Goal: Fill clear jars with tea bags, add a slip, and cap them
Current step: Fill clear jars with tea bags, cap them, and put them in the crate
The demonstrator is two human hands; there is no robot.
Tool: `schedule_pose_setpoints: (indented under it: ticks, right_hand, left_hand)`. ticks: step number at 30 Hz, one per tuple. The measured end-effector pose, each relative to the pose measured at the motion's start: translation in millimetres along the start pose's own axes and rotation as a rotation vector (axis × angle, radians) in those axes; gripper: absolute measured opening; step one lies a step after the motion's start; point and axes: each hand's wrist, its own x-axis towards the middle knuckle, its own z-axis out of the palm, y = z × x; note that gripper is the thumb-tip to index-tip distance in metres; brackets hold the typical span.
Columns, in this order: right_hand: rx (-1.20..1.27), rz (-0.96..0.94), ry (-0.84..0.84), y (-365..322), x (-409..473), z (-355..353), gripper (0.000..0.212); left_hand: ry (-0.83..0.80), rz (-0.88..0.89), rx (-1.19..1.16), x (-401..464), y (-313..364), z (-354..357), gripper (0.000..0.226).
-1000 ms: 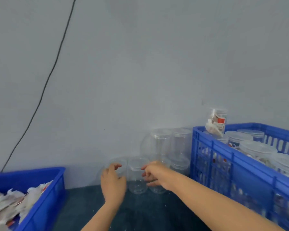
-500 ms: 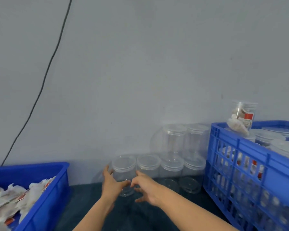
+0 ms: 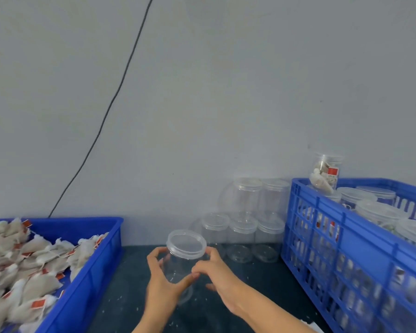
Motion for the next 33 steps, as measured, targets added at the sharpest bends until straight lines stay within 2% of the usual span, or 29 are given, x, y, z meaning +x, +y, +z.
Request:
schedule_pose_setpoints:
  ticks: [4,10,14,16,18,20,24,33]
  right_hand:
    - [0.053,-0.008,0.017,19.0,-43.4,0.6,0.046]
    - [0.121,-0.033,0.09,37.7,-80.8,0.5,0.052]
    - [0.126,-0.091,0.196,45.7,-85.5,5.0,0.071]
    - [0.06,-0.166,0.267,50.1,-84.5,8.6,0.082]
    - [-0.014,-0.242,0.347,55.1,-77.7,11.9,0.085]
    - [-0.058,-0.301,0.431,60.4,-72.1,16.0,0.077]
    - [-0.107,-0.365,0.526,71.5,-65.1,17.8,0.036]
    - [-0.074,-0.515,0.486,86.2,-67.1,8.7,0.032]
  left_hand:
    - [-0.012,0.068,0.074,-46.5,5.7,0.7,0.094]
    - [-0.012,0.133,0.171,-85.2,16.4,-0.5,0.086]
    - [-0.032,0.154,0.232,-98.4,12.7,0.1,0.081]
    - [-0.02,0.183,0.246,-103.8,9.5,0.8,0.081]
    - [-0.025,0.22,0.282,-106.1,7.5,2.7,0.079]
    - [-0.032,0.267,0.314,-105.3,6.2,4.5,0.08]
    - [-0.091,0.362,0.477,-99.1,0.4,5.9,0.083]
    - [-0.135,0.449,0.535,-93.7,-11.0,-0.3,0.093]
